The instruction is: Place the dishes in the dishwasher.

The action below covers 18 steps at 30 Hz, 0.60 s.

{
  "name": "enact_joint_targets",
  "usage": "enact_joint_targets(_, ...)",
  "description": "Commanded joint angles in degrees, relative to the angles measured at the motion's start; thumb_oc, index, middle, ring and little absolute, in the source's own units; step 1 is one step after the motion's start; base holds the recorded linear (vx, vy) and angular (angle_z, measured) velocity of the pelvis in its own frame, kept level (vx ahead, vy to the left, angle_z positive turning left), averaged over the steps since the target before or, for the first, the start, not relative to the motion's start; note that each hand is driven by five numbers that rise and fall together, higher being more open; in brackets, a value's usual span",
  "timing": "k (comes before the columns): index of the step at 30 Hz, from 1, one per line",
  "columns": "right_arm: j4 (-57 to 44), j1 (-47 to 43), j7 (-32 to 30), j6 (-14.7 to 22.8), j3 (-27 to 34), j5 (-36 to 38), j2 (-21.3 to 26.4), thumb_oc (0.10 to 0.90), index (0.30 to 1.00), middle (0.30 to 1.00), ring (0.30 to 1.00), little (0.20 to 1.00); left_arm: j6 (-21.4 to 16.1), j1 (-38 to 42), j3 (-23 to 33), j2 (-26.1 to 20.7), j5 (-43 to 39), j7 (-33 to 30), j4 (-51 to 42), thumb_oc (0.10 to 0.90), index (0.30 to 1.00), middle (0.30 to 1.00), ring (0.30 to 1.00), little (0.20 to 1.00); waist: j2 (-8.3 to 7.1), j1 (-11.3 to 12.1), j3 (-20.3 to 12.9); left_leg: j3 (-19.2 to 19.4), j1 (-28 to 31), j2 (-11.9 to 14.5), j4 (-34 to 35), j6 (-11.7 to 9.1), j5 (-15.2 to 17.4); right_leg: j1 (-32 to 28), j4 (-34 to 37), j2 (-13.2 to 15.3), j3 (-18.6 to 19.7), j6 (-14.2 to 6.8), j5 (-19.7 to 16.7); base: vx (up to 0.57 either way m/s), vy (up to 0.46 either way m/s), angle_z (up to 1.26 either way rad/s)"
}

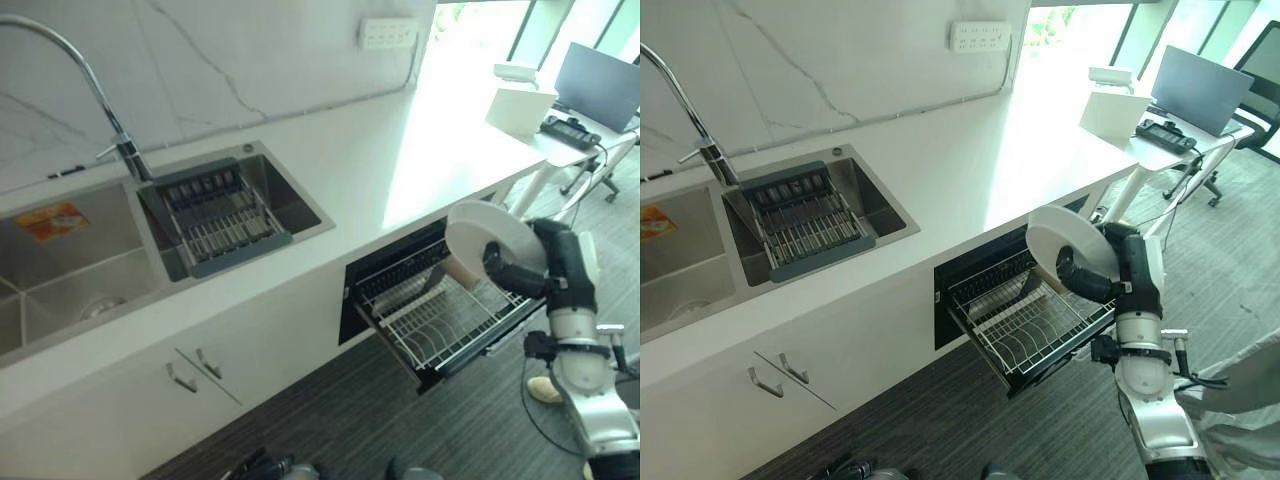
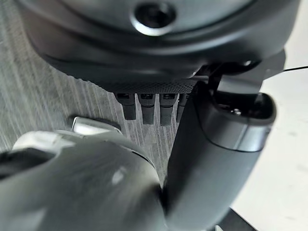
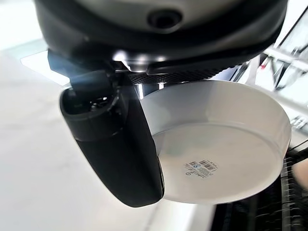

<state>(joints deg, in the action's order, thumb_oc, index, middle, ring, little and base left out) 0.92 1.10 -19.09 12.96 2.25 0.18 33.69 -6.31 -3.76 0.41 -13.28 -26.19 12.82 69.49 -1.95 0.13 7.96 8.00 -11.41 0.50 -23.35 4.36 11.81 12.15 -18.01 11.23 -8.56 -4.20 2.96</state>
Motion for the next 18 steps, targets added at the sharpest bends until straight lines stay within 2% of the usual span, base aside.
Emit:
enact_joint_targets(1,-3.75,-8.31,-6.87,8.18,4.19,-7.61,5.42,0.400,0.300,0.300,0.300,0.300,3.02,-5.45,-0.60,-2.36,1.26,-1.11,1.21,0.800,0.900,0.900,0.900,0.900,-0.09,0.54,-1.12,-3.75,0.64,3.54,6.16,-6.01,-3.30,0.95,0.82,1.67,-0.01,-4.79,-3.63,-0.01,-0.224,-0.27)
enact_joint_targets(6,0.29,-9.92,-8.26,6.48,1.83,-16.40,8.85,0.400,0.300,0.300,0.300,0.300,3.07,-5.53,-0.91,-2.66,1.24,-1.41,-0.21,0.800,0.900,0.900,0.900,0.900,-0.54,2.25,-1.50,-3.87,-1.12,5.12,6.16,-7.08,-3.53,2.41,0.82,1.59,-0.81,-5.84,-1.43,-0.02,-0.228,-0.03)
enact_joint_targets(9,4.11,-11.47,-8.98,6.11,-1.61,-19.04,12.21,0.400,0.300,0.300,0.300,0.300,2.50,-6.60,-2.15,-2.37,3.43,-1.33,-1.23,0.800,0.900,0.900,0.900,0.900,-0.70,3.82,-1.59,-4.34,-1.76,6.24,6.16,-7.94,-4.20,1.73,0.82,1.35,-2.14,-5.69,-0.22,0.02,-0.216,0.27)
enact_joint_targets(12,9.46,-16.58,-11.03,5.08,-7.20,-21.55,13.88,0.400,0.300,0.300,0.300,0.300,2.03,-6.99,-3.62,-2.62,3.57,-1.61,-1.72,0.800,0.900,0.900,0.900,0.900,-0.17,4.93,-1.66,-5.01,-1.93,6.88,6.16,-8.45,-4.57,1.15,0.82,0.98,-2.98,-5.15,0.63,0.02,-0.134,0.21)
enact_joint_targets(18,20.05,-24.18,-14.34,2.63,-15.07,-24.97,13.82,0.400,0.300,0.300,0.300,0.300,1.47,-6.96,-5.15,-3.96,4.03,-1.74,-2.75,0.800,0.900,0.900,0.900,0.900,0.77,6.84,-1.83,-6.66,-2.57,7.01,6.16,-9.02,-5.31,0.46,0.82,1.02,-4.26,-4.73,1.38,0.02,-0.049,0.03)
